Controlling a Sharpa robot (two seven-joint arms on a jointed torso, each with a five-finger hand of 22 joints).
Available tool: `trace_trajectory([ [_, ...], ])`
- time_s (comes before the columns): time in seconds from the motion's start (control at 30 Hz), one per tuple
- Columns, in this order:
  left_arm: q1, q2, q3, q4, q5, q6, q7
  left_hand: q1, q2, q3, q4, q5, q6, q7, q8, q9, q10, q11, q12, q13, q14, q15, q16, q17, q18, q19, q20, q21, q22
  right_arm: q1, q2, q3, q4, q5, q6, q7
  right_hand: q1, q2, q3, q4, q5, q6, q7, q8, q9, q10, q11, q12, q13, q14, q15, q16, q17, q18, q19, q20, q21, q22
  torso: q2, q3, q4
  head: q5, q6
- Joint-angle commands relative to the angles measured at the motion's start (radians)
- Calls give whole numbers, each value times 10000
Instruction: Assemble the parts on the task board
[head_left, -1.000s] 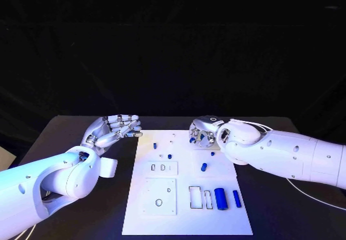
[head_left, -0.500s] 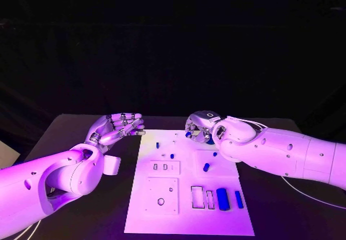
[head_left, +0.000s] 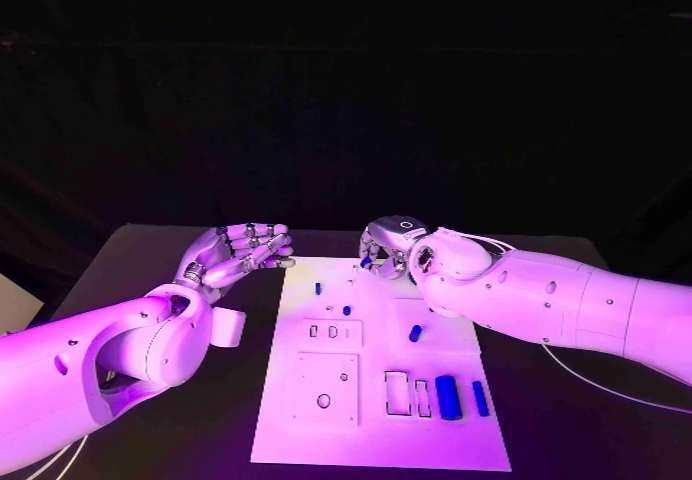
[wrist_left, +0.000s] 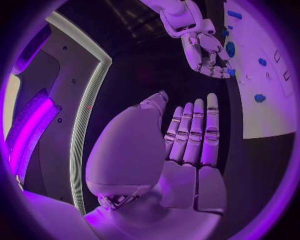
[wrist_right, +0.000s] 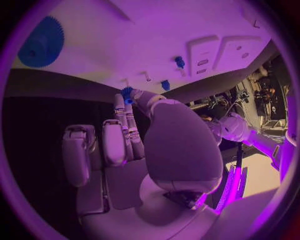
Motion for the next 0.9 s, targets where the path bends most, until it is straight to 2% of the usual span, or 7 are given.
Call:
trace_trajectory([
  [0.03,34,44,10,5,31,174,40,-2,-1,61,19,-44,-55,88,12,-2,-13,74,-39,-13,-59,20,-35,14,106,-65,-31,9,-9,-31,186,-12,-238,-109,66,154,5,-9,21,-22,25,18,-21,67,19,75,18,9,8,229,-42,65,-3,-99,389,-75,12,1459,36,-40,76,8,2],
  [0.27,62,88,10,-11,31,175,36,4,0,68,15,-44,-56,89,13,-2,-13,74,-41,-13,-60,20,-36,18,107,-66,-31,10,-9,-54,453,-21,-519,-100,54,201,5,-11,22,-24,27,14,-20,66,21,72,18,7,8,229,-41,66,-3,-97,385,-75,8,1452,64,-113,177,-61,39],
  [0.47,79,113,10,-18,31,182,32,4,0,68,15,-44,-56,89,13,-2,-13,74,-41,-13,-60,20,-36,18,107,-66,-31,10,-9,-60,576,-23,-669,-100,131,213,5,-11,22,-24,27,14,-20,66,21,72,18,7,8,229,-41,66,-3,-97,385,-75,8,1452,74,-101,146,-13,50],
  [0.6,92,129,10,-25,31,192,26,4,0,68,15,-44,-56,89,13,-2,-13,74,-41,-13,-60,20,-36,18,107,-66,-31,10,-9,-78,640,-27,-783,-100,190,192,1,-27,27,-35,32,-7,-12,60,30,58,23,1,7,228,-37,70,-6,-96,381,-73,4,1447,79,-108,143,-5,71],
  [0.9,116,140,10,-29,31,210,16,15,2,87,5,-48,-57,91,14,-2,-12,75,-47,-12,-62,20,-41,35,109,-70,-29,14,-8,-98,684,-31,-968,-189,231,93,-5,-45,31,-46,35,-32,-1,51,38,41,31,-5,5,223,-33,61,-33,-88,362,-71,-16,1415,69,-114,137,-2,36],
])
